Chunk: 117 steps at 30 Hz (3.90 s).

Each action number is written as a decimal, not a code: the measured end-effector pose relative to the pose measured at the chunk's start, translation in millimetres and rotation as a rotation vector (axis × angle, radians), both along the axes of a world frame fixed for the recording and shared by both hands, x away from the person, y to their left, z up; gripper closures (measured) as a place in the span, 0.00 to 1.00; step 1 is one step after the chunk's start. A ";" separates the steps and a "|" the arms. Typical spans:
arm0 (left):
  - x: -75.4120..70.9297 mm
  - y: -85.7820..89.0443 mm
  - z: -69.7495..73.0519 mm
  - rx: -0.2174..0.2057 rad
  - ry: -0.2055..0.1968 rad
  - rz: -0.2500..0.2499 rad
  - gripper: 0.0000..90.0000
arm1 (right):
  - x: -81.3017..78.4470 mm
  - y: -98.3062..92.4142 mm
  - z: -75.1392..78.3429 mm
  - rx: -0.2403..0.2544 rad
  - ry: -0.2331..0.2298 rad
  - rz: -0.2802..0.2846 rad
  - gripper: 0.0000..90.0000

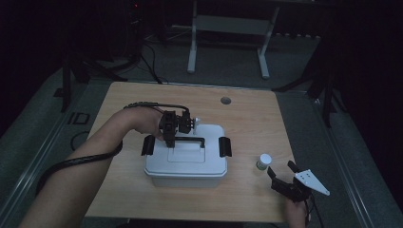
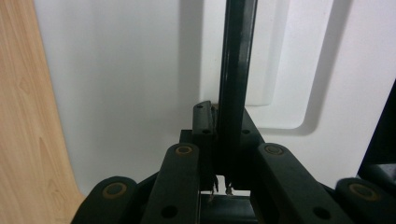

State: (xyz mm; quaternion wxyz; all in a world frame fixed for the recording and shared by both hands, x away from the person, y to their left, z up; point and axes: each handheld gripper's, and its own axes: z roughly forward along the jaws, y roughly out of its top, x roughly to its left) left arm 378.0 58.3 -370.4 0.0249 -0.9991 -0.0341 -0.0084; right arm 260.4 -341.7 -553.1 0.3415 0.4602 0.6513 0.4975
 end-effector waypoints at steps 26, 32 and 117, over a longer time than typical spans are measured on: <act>-7.3 7.3 48.0 -0.037 -0.048 0.010 0.93 | 0.1 -1.1 0.1 0.012 0.002 0.000 0.14; -9.0 15.5 52.7 -0.023 -0.045 0.032 0.93 | 0.3 -1.1 0.0 0.012 0.006 -0.002 0.14; -33.4 276.5 -85.3 -0.122 -0.028 0.623 0.93 | 1.7 3.0 0.0 -0.023 0.020 -0.016 0.14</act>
